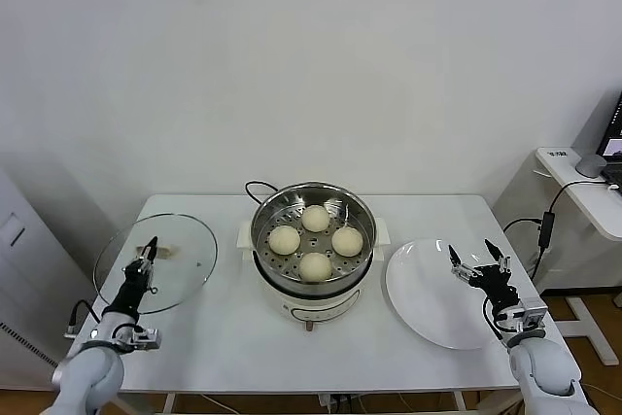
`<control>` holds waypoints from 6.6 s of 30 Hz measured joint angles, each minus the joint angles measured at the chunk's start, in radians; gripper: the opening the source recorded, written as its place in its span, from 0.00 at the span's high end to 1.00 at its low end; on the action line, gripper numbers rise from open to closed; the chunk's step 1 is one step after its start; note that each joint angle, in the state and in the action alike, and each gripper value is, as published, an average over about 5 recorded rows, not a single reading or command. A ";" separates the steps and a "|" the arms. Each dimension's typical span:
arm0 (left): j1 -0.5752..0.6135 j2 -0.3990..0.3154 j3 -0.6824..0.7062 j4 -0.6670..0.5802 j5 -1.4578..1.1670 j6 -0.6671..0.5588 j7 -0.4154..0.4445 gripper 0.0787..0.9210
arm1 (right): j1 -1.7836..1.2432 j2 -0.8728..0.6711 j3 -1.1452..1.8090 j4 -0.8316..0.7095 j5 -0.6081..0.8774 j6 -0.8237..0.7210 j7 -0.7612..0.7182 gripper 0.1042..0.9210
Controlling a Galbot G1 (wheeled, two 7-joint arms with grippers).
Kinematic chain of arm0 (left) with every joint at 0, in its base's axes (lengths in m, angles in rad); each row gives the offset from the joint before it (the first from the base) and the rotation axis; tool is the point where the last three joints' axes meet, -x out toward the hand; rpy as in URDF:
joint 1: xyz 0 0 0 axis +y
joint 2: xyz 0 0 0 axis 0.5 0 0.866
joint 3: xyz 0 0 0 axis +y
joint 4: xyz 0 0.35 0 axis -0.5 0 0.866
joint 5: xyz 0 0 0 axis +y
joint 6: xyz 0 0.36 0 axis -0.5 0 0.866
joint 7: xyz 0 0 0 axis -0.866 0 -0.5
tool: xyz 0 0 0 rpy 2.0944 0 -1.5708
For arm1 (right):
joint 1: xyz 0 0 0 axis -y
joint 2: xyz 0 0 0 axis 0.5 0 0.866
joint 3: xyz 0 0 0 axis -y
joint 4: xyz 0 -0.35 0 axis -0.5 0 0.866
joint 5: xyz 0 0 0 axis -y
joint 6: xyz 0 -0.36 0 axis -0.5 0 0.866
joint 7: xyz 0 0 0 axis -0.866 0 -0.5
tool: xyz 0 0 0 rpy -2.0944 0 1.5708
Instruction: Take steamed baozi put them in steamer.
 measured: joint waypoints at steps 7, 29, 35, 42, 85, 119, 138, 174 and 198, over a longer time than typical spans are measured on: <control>0.003 0.053 0.040 -0.178 -0.048 0.157 0.135 0.97 | 0.012 -0.011 -0.007 -0.004 0.003 -0.004 0.000 0.12; -0.188 0.025 0.425 -0.432 0.081 0.622 0.418 0.97 | 0.026 -0.018 -0.019 -0.018 0.005 -0.007 0.001 0.12; -0.249 -0.026 0.512 -0.426 0.150 0.673 0.464 0.97 | 0.024 -0.012 -0.020 -0.019 0.002 -0.006 0.000 0.12; -0.290 -0.084 0.576 -0.410 0.226 0.706 0.511 0.97 | 0.030 -0.009 -0.024 -0.021 -0.002 -0.007 0.000 0.12; -0.390 -0.318 0.758 -0.185 0.347 0.725 0.507 0.97 | 0.033 0.005 -0.025 -0.058 -0.017 0.005 -0.008 0.12; -0.406 -0.363 0.767 -0.106 0.277 0.725 0.452 0.97 | 0.030 0.014 -0.018 -0.063 -0.021 0.007 -0.012 0.12; -0.343 -0.310 0.729 -0.208 0.095 0.726 0.402 0.63 | 0.032 0.011 -0.015 -0.062 -0.015 0.008 -0.021 0.12; -0.043 -0.154 0.002 -0.298 -1.456 0.261 0.273 0.12 | -0.025 0.027 0.020 0.056 0.027 -0.086 0.005 0.12; -0.005 -0.175 -0.023 -0.103 -1.465 0.111 0.242 0.12 | -0.060 0.045 0.035 0.078 0.021 -0.092 -0.015 0.12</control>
